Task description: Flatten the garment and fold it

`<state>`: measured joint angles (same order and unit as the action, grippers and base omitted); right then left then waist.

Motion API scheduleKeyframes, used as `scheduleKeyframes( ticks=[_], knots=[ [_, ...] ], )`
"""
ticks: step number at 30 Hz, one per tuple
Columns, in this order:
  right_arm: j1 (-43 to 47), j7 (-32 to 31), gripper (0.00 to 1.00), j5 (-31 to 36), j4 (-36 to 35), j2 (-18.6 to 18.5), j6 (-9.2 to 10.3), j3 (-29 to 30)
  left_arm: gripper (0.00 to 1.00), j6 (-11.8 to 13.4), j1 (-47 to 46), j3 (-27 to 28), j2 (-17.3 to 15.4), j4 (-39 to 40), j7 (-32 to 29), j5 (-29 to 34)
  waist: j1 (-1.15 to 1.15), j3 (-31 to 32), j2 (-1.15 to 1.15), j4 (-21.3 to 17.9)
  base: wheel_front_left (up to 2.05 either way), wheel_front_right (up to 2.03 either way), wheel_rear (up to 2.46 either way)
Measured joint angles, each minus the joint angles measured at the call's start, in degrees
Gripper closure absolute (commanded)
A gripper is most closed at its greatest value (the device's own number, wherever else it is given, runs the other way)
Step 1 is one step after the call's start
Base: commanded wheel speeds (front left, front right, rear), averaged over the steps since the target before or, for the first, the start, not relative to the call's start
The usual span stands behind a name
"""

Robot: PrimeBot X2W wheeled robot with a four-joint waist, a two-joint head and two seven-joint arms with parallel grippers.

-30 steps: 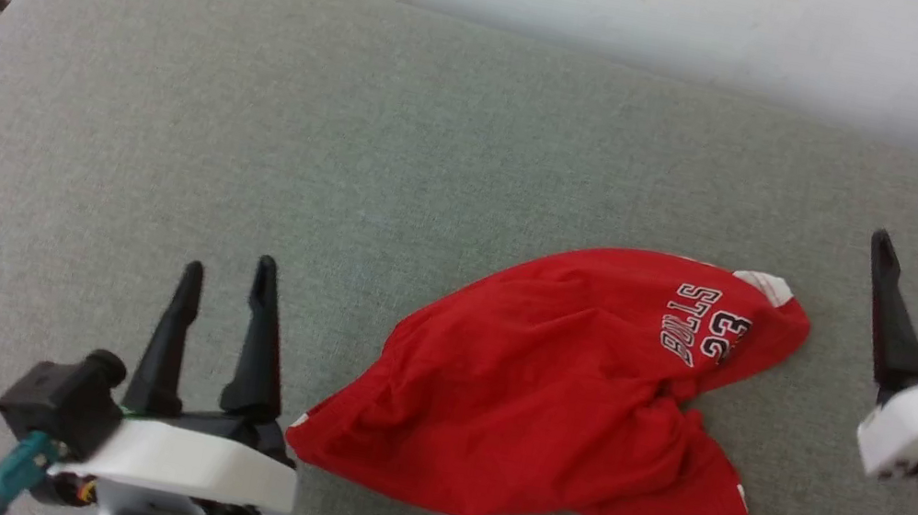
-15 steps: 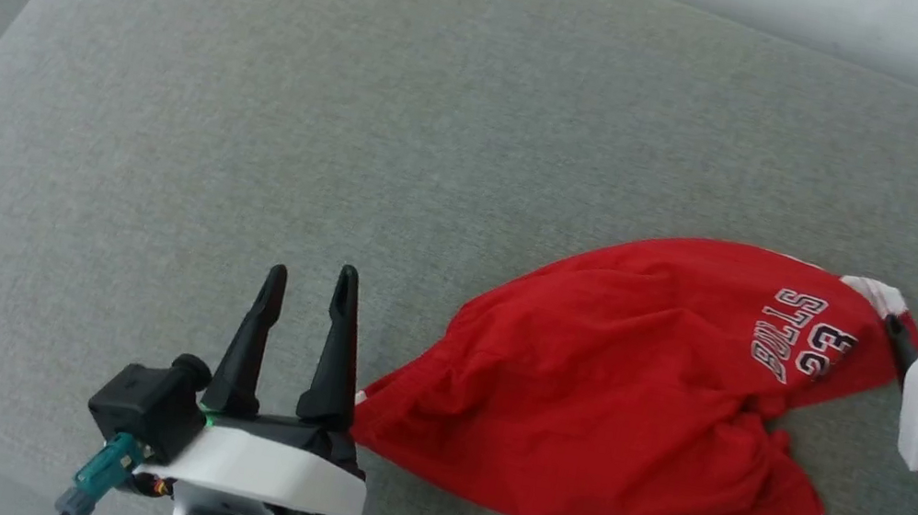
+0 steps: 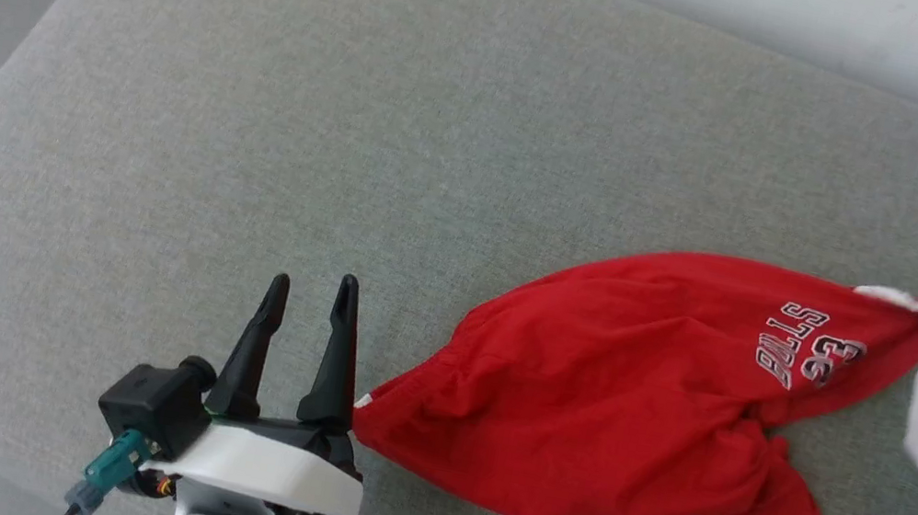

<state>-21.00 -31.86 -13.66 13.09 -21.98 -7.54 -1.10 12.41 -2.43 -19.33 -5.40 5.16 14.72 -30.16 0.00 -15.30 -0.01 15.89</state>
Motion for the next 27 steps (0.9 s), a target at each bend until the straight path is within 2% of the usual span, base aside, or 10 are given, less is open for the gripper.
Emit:
scheduleKeyframes(
  ticks=[4,11,14,17,18,19,23,27],
  knots=[
    [-3.92,2.03,1.0,1.58,-1.27,-2.71,-0.01,2.74,0.0,-0.77,0.03,0.12,0.21,-0.76,0.0,0.01,-0.01,1.86,0.0,-0.78,0.0,0.0,0.0],
    [-10.88,1.58,1.0,4.99,-2.11,-11.15,-0.01,6.54,0.0,-1.86,0.02,-0.16,1.04,-1.19,0.01,0.03,-0.01,1.63,0.0,-0.97,0.0,0.0,0.0],
    [-11.76,1.92,1.0,5.24,-0.12,-12.59,-0.01,5.92,0.0,-2.36,-0.02,-0.41,1.52,-1.63,0.0,0.04,-0.01,0.31,0.0,-0.48,0.0,0.0,0.0],
    [-11.94,3.46,1.0,5.79,3.25,-12.28,-0.01,4.61,0.0,-2.87,-0.27,-0.8,1.76,-2.21,0.01,0.12,0.0,-1.41,0.0,0.23,0.0,0.0,0.0],
    [-11.98,3.97,0.41,6.12,4.49,-11.94,-0.01,4.24,0.0,-3.09,-0.59,-0.92,1.8,-2.37,0.01,0.12,0.0,-1.99,0.0,0.46,0.0,0.0,0.0],
    [-12.09,4.25,0.0,6.44,5.73,-11.55,-0.01,4.05,0.0,-3.27,-1.03,-1.02,1.87,-2.47,0.01,0.12,0.0,-2.53,0.0,0.66,0.0,0.0,0.0],
    [-12.96,5.87,0.0,7.71,9.1,-9.95,-0.01,3.46,0.0,-3.33,-2.81,-1.25,2.16,-2.85,0.01,0.12,0.01,-4.11,0.0,1.18,0.0,0.0,0.0],
    [-14.01,8.44,0.0,6.78,8.0,-8.16,-0.01,3.42,0.0,-3.35,-2.86,-1.01,2.22,-3.52,0.01,0.12,0.01,-3.66,0.0,0.92,0.0,0.0,0.0]
  ],
)
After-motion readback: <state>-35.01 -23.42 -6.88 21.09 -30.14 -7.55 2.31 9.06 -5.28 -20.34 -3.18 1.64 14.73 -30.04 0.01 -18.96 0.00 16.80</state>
